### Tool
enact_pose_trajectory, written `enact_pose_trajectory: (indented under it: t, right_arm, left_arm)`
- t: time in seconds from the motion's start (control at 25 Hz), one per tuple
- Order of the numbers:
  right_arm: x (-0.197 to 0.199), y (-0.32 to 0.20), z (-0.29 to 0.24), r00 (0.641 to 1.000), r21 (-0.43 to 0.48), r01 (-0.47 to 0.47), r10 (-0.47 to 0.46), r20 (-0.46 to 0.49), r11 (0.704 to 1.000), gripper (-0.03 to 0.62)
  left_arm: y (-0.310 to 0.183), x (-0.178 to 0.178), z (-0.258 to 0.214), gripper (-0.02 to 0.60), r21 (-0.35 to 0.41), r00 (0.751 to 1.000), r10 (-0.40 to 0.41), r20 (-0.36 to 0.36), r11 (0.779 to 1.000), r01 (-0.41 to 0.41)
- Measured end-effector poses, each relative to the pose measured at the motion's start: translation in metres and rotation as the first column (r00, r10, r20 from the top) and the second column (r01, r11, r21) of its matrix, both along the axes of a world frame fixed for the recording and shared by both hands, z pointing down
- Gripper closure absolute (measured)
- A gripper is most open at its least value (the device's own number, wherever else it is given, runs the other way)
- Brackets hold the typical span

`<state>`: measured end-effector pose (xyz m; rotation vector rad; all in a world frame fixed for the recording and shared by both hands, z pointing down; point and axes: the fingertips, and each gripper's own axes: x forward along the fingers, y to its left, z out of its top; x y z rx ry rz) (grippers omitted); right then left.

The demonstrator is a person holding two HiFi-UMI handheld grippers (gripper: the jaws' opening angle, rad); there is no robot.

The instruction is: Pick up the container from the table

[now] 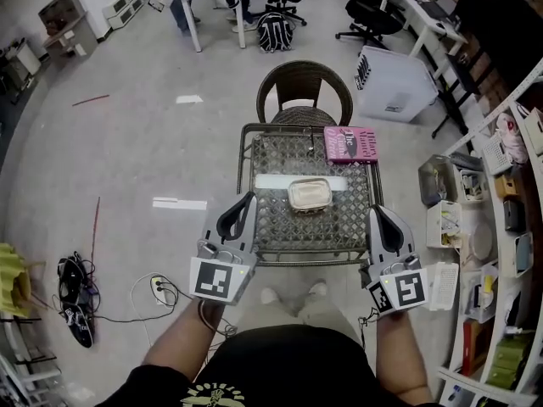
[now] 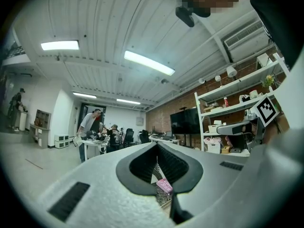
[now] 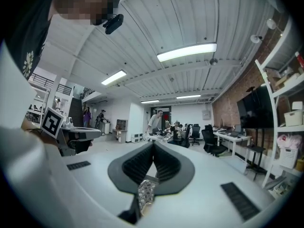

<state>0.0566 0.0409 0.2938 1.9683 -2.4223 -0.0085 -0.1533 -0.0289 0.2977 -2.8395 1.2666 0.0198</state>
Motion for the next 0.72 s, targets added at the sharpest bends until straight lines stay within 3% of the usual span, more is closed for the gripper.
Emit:
enact_pose_trajectory:
  t: [0.28, 0.72]
  right_arm:
    - [0.014, -0.002, 0.004, 1.000, 0.005, -0.008, 0.008, 0.013, 1.000, 0.583]
    - [0.043, -0.043, 0.009, 0.999, 0.008, 0.039, -0.039, 0.022, 0.999, 0.583]
  left_arm:
    - [0.002, 0.014, 0.004, 0.572, 0.000, 1.000, 0.008, 0.019, 1.000, -0.008]
    - [-0.030, 0.036, 0.011, 0.572, -0.028, 0.999, -0.044, 0.022, 0.999, 0.044]
